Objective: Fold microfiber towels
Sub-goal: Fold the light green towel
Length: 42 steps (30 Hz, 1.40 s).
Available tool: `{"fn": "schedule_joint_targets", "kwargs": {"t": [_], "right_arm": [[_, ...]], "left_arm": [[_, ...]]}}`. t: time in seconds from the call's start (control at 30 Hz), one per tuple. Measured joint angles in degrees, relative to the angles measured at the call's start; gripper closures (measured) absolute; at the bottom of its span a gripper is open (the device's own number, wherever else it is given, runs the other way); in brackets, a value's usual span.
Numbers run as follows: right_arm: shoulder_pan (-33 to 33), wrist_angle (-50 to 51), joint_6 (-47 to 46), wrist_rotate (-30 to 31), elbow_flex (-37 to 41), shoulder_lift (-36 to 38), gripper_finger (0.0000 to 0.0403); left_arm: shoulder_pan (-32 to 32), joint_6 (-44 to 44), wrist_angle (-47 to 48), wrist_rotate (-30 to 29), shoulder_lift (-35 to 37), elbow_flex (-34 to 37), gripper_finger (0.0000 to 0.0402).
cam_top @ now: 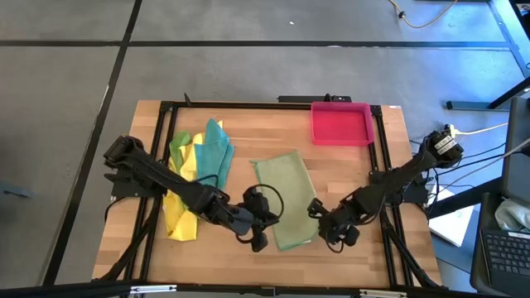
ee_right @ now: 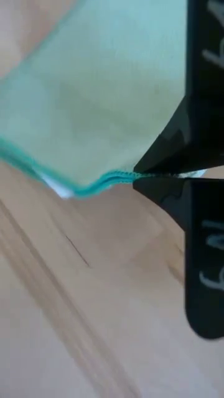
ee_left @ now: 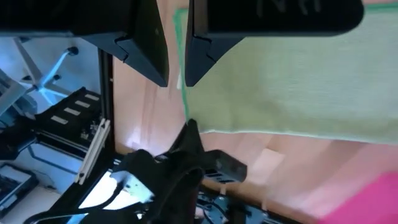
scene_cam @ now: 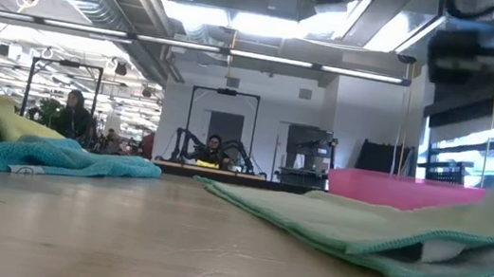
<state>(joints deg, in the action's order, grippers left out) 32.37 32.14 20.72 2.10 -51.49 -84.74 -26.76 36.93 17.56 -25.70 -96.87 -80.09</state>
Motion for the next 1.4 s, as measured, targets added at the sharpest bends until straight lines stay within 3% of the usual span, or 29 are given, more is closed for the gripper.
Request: {"fn": "schedule_joint_targets", "kwargs": {"t": [0.23, 0.5, 0.93, 1.13, 1.4], "right_arm": [[-7.06, 0.01, -2.30, 0.14, -6.88, 0.10, 0.0385], [-19.24, 0.98, 0.39, 0.39, -7.76, 0.08, 0.0392], [-39.70, -4.26, 11.31, -0.98, -5.79, -0.50, 0.0390], [-44.85, -6.19, 15.27, -3.75, -5.31, -4.30, 0.0376], [-46.89, -6.21, 15.38, -0.93, -5.22, -8.92, 0.0388]], "left_arm": [[0.18, -2.98, 7.48, -0.52, 7.13, -0.02, 0.0357], [1.20, -3.18, 14.21, -4.09, 13.01, -0.02, 0.0357], [2.71, -7.43, 18.54, -4.17, 13.80, -0.02, 0.0357], [4.69, -9.75, 19.55, -4.75, 13.80, -0.04, 0.0357], [5.92, -10.50, 19.42, -4.69, 13.78, -0.04, 0.0357]]}}
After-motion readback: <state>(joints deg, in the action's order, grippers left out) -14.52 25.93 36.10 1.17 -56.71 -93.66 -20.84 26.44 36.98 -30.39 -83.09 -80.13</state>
